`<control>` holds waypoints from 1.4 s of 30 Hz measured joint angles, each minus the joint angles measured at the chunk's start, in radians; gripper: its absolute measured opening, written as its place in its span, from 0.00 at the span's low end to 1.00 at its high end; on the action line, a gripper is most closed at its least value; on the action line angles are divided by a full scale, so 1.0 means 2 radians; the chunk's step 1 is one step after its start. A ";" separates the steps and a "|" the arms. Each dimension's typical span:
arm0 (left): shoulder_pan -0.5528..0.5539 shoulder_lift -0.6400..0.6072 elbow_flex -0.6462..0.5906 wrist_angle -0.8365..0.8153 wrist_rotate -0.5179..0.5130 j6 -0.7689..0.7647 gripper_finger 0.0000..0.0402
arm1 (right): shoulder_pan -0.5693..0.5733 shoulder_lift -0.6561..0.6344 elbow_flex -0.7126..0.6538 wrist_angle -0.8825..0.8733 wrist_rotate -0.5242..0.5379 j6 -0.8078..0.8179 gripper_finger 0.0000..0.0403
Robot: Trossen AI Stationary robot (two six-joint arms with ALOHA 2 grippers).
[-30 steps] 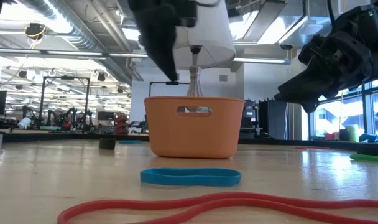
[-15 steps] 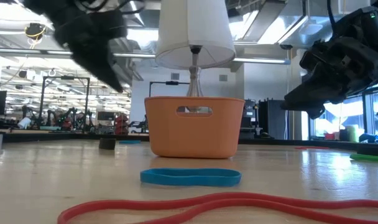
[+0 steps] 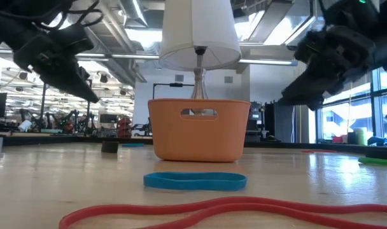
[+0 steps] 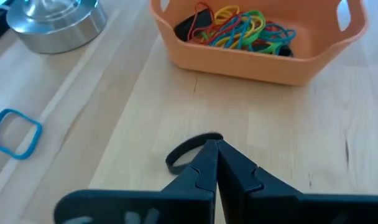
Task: Pick and place rubber bands into bin
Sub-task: Put the blue rubber band into the orange bin
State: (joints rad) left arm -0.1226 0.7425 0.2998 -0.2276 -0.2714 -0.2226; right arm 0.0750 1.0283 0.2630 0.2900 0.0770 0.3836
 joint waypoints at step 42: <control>0.000 -0.045 -0.033 0.023 0.005 -0.013 0.00 | 0.187 0.572 0.653 -0.397 0.018 -0.131 0.36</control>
State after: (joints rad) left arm -0.1226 0.6521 0.2329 -0.1821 -0.2607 -0.2489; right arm 0.4492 2.1728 1.5689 -0.5038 0.1127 0.1215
